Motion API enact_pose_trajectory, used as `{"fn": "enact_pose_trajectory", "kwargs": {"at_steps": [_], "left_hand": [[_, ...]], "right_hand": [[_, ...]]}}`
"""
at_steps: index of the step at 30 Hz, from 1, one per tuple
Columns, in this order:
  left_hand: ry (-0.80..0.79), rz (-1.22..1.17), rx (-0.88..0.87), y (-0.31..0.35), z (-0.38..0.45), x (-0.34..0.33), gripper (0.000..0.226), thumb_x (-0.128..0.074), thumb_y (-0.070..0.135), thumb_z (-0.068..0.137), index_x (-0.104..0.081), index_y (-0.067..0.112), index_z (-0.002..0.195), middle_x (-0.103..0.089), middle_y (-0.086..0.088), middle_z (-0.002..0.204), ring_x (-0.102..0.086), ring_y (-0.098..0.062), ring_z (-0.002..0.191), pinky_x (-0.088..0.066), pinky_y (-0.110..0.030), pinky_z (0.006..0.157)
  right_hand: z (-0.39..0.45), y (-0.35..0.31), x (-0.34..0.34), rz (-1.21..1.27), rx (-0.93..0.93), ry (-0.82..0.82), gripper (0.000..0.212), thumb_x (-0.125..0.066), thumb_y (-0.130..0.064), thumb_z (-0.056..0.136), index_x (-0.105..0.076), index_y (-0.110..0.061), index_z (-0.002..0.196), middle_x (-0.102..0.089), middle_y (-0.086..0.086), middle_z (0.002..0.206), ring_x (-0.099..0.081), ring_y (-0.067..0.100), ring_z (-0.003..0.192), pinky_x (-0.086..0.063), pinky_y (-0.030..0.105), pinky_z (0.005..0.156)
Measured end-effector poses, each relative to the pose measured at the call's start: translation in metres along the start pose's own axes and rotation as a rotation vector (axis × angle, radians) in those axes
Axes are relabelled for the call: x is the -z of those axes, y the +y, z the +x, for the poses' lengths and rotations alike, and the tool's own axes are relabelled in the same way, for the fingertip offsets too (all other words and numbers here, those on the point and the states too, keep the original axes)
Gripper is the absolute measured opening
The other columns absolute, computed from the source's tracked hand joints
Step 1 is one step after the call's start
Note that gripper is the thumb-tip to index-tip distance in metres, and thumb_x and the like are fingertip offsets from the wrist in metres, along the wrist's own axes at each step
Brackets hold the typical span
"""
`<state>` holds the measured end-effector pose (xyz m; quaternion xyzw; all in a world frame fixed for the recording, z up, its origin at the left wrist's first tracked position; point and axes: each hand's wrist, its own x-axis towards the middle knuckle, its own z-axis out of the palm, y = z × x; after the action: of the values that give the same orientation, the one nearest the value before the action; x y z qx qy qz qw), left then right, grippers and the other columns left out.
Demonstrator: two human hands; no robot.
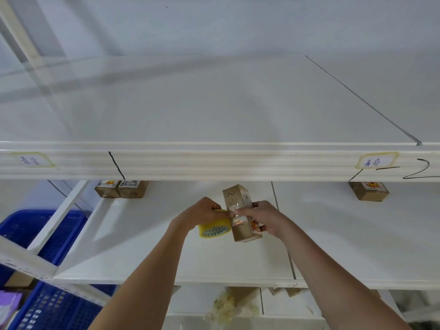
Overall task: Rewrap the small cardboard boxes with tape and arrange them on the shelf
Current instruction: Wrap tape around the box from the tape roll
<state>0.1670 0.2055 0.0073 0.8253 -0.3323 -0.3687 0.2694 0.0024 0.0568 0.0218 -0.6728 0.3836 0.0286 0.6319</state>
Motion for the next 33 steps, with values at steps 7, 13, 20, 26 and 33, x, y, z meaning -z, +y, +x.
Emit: {"fn": "enact_pose_trajectory", "kwargs": {"at_steps": [7, 13, 20, 26, 33], "left_hand": [[-0.012, -0.031, 0.016, -0.009, 0.002, 0.008, 0.036, -0.080, 0.048, 0.081, -0.067, 0.023, 0.059, -0.054, 0.004, 0.064, -0.051, -0.015, 0.070, -0.038, -0.027, 0.067], [0.024, 0.102, 0.069, -0.011, 0.005, 0.008, 0.039, -0.078, 0.055, 0.079, -0.068, 0.020, 0.067, -0.058, 0.003, 0.069, -0.055, -0.014, 0.068, -0.041, -0.024, 0.063], [0.043, 0.151, 0.127, -0.021, 0.004, 0.001, 0.054, -0.073, 0.068, 0.076, -0.061, 0.017, 0.062, -0.054, 0.002, 0.065, -0.051, -0.013, 0.062, -0.038, -0.025, 0.062], [0.035, 0.220, 0.118, -0.012, -0.001, 0.007, 0.057, -0.067, 0.072, 0.079, -0.057, 0.019, 0.062, -0.052, 0.003, 0.064, -0.049, -0.011, 0.060, -0.036, -0.023, 0.060], [-0.046, -0.008, -0.004, -0.015, 0.001, 0.010, 0.062, -0.069, 0.066, 0.081, -0.067, 0.005, 0.074, -0.051, -0.001, 0.068, -0.049, -0.016, 0.068, -0.037, -0.029, 0.069]], "right_hand": [[0.001, 0.007, 0.008, -0.004, -0.025, 0.038, 0.039, -0.087, -0.033, 0.075, -0.073, -0.012, 0.105, -0.078, 0.004, 0.089, -0.075, 0.018, 0.081, -0.056, 0.027, 0.062], [0.002, 0.015, 0.009, 0.011, -0.022, 0.021, 0.040, -0.088, -0.033, 0.073, -0.073, -0.013, 0.104, -0.079, 0.005, 0.090, -0.075, 0.021, 0.087, -0.061, 0.033, 0.074], [0.000, 0.019, 0.011, 0.068, -0.001, -0.011, 0.042, -0.086, -0.034, 0.075, -0.074, -0.016, 0.110, -0.078, 0.006, 0.098, -0.074, 0.022, 0.093, -0.056, 0.030, 0.069], [0.000, 0.019, 0.013, 0.072, 0.004, -0.003, 0.041, -0.086, -0.034, 0.075, -0.073, -0.016, 0.109, -0.078, 0.003, 0.092, -0.073, 0.018, 0.087, -0.055, 0.029, 0.065], [0.001, 0.015, 0.027, 0.102, 0.014, -0.016, 0.047, -0.086, -0.036, 0.073, -0.074, -0.013, 0.112, -0.078, 0.009, 0.099, -0.075, 0.027, 0.094, -0.058, 0.035, 0.079]]}}
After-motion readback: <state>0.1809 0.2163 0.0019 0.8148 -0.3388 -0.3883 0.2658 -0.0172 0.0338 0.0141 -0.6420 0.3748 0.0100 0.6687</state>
